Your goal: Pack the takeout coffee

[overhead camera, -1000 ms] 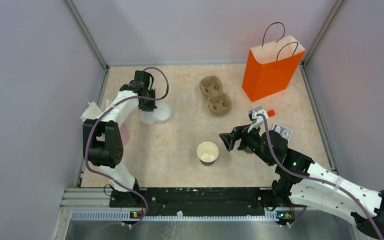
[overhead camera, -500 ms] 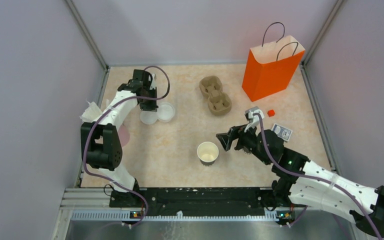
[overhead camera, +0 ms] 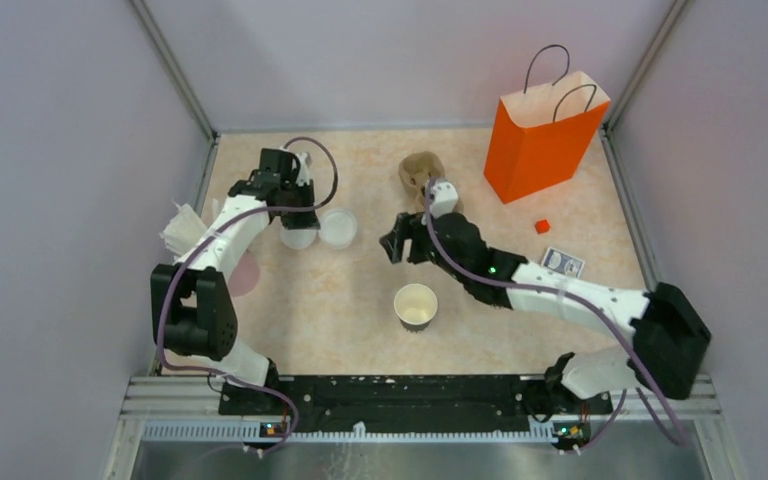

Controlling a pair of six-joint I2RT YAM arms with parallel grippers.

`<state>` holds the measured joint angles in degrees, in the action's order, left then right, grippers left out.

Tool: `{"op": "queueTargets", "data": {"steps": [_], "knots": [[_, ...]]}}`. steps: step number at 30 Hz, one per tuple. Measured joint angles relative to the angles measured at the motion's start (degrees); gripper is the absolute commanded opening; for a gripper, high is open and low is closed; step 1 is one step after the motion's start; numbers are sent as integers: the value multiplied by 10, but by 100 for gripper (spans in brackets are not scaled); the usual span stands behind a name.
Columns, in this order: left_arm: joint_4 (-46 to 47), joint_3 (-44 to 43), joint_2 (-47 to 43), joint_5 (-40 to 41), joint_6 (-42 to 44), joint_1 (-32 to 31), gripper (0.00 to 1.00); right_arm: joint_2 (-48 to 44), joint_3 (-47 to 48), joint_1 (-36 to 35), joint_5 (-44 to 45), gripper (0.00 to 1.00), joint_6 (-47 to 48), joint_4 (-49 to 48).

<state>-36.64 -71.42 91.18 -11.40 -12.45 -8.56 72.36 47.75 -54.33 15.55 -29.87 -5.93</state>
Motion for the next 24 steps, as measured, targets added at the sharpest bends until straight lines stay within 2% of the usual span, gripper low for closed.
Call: {"op": "queueTargets", "data": {"steps": [5, 9, 19, 24], "knots": [[7, 17, -46, -9, -10, 0, 0, 139, 115, 21, -26, 61, -21, -23], [16, 27, -71, -13, -12, 0, 0, 212, 173, 29, -39, 54, -30, -24], [21, 58, -89, 28, -16, 1, 0, 334, 264, 31, -67, 52, -38, -22], [34, 58, -89, 78, -30, 20, 0, 351, 258, 31, -71, 52, -42, -25]]}}
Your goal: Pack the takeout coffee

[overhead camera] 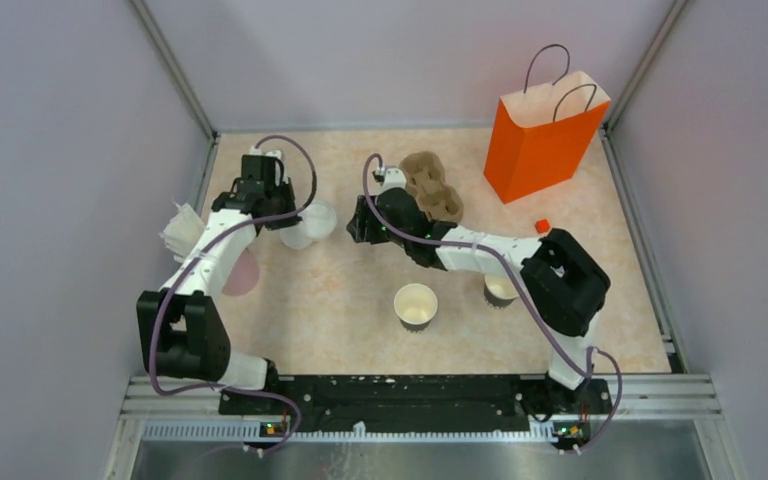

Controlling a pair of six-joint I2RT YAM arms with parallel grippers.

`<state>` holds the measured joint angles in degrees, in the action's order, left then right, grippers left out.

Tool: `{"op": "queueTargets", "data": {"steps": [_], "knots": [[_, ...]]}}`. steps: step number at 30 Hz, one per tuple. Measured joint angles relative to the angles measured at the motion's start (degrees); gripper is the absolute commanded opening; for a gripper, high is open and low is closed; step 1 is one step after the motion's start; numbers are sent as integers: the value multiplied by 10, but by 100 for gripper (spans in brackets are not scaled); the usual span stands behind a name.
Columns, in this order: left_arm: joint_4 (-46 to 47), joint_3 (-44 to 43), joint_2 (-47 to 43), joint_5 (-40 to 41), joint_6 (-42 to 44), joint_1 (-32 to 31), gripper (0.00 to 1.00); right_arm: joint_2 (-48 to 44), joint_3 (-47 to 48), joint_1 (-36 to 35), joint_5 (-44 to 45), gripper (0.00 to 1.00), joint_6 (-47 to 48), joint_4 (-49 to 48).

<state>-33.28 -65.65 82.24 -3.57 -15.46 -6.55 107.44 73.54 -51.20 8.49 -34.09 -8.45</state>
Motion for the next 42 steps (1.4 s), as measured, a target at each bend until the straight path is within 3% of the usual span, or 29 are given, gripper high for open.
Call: {"op": "queueTargets", "data": {"steps": [7, 22, 29, 42], "knots": [[21, -3, 9, 52, -23, 45, 0, -59, -74, 5, 4, 52, 6, -23], [20, -14, 89, 108, -12, 46, 0, -209, -147, 27, 19, 54, 40, -43], [21, -14, 128, 71, -12, 46, 0, -232, -152, 27, 28, 54, 55, -39], [65, 30, 130, -80, -30, 36, 0, -214, -162, 27, 32, 54, 60, -42]]}}
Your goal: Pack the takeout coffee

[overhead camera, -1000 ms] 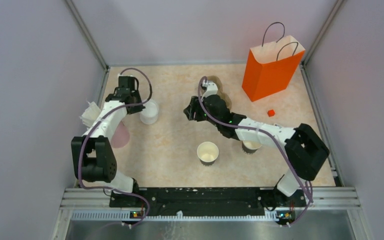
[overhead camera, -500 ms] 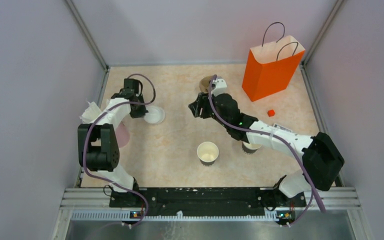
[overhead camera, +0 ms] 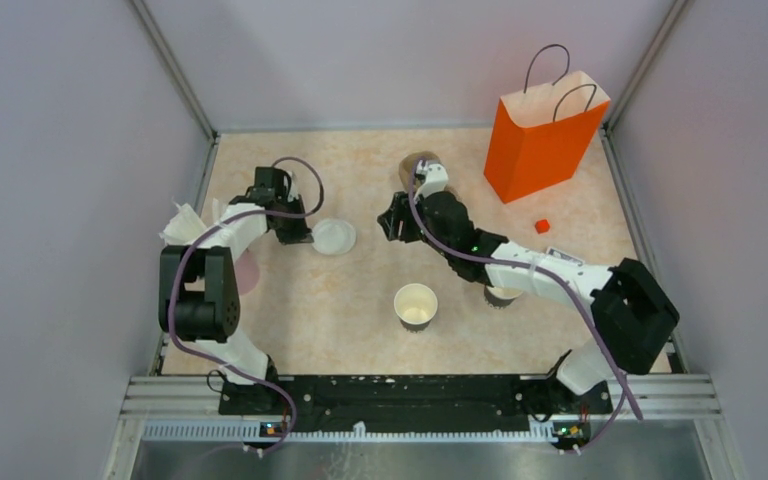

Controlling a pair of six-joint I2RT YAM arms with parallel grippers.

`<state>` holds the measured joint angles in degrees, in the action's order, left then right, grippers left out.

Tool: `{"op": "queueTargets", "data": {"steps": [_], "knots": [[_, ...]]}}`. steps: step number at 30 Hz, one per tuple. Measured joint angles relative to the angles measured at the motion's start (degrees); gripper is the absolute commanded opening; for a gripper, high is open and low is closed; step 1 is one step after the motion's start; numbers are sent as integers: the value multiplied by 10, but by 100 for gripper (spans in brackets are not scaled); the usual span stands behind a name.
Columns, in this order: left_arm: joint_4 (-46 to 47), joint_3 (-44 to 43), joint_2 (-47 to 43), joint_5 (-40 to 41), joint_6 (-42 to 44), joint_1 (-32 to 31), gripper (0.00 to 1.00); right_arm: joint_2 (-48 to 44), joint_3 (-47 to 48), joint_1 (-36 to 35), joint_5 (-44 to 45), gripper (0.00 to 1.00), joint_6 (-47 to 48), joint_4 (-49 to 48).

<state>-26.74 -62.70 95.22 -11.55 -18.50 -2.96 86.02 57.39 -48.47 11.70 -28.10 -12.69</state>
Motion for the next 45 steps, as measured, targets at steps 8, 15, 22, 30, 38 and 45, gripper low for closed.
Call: {"op": "queueTargets", "data": {"steps": [8, 15, 22, 30, 38, 45], "knots": [[35, 14, -1, -53, -13, -11, 4, 39, 0, 0, -10, 53, -2, -2], [60, 14, -2, -73, -24, -12, 6, 118, 44, 0, -11, 51, -11, 3], [65, 14, -2, -84, -24, -12, 0, 204, 108, 0, -19, 48, -16, 20], [66, 14, -2, -86, -24, -12, 0, 267, 175, 0, -35, 45, -23, 38], [67, 14, -2, -86, -23, -12, 0, 294, 202, 0, -43, 36, -33, 52], [67, 14, -2, -87, -23, -12, 0, 320, 226, 0, -42, 30, -35, 66]]}}
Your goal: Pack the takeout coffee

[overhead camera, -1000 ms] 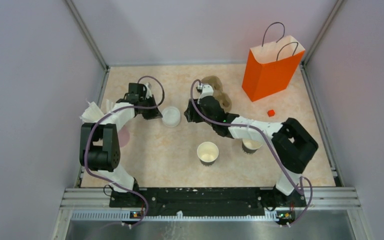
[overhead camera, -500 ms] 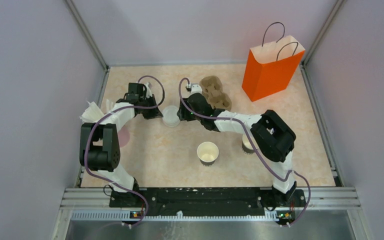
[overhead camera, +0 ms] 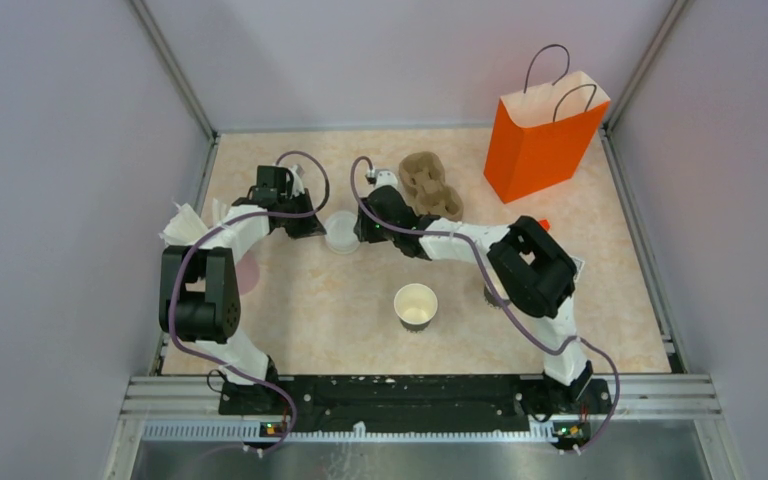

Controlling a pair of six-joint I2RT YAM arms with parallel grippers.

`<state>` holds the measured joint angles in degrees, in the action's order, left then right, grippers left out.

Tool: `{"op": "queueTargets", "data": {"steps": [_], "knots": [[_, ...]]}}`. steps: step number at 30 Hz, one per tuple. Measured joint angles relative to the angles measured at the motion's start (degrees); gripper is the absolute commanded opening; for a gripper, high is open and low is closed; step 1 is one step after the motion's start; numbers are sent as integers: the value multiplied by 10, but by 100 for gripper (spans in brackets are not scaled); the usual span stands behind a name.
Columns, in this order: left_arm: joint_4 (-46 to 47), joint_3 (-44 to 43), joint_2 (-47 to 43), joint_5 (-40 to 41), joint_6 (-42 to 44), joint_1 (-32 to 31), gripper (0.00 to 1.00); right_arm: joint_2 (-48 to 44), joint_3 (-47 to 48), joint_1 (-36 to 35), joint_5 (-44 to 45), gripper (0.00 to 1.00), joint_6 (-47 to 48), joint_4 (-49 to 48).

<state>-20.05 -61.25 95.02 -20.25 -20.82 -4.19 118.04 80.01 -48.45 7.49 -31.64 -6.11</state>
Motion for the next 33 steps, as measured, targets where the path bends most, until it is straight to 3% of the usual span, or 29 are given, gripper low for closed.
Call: {"op": "queueTargets", "data": {"steps": [1, 5, 9, 14, 21, 23, 28, 33], "knots": [[0, 0, 0, 0, 0, 0, 0, 3, 4, 0, 0, 28, 0, 3], [1, 0, 0, -1, 0, 0, 2, 13, 18, 0, 5, 0, 3, 14], [1, 0, 0, -2, 1, 0, 16, 13, 18, 0, 14, 0, 1, 12], [-1, 0, -6, -3, 4, 0, 46, 13, 18, 2, 14, 0, 4, 13], [-19, 0, -66, 3, 19, 0, 66, 8, 18, 2, 14, 0, 8, 21], [-29, -3, -88, -2, 27, 0, 76, -4, 18, 2, 14, 0, 14, 33], [-52, -8, -147, -45, 47, 0, 95, -78, 2, 2, 10, 0, 36, 49], [-70, -8, -211, -116, 63, 0, 99, -207, -66, 3, -21, 0, 71, 54]]}}
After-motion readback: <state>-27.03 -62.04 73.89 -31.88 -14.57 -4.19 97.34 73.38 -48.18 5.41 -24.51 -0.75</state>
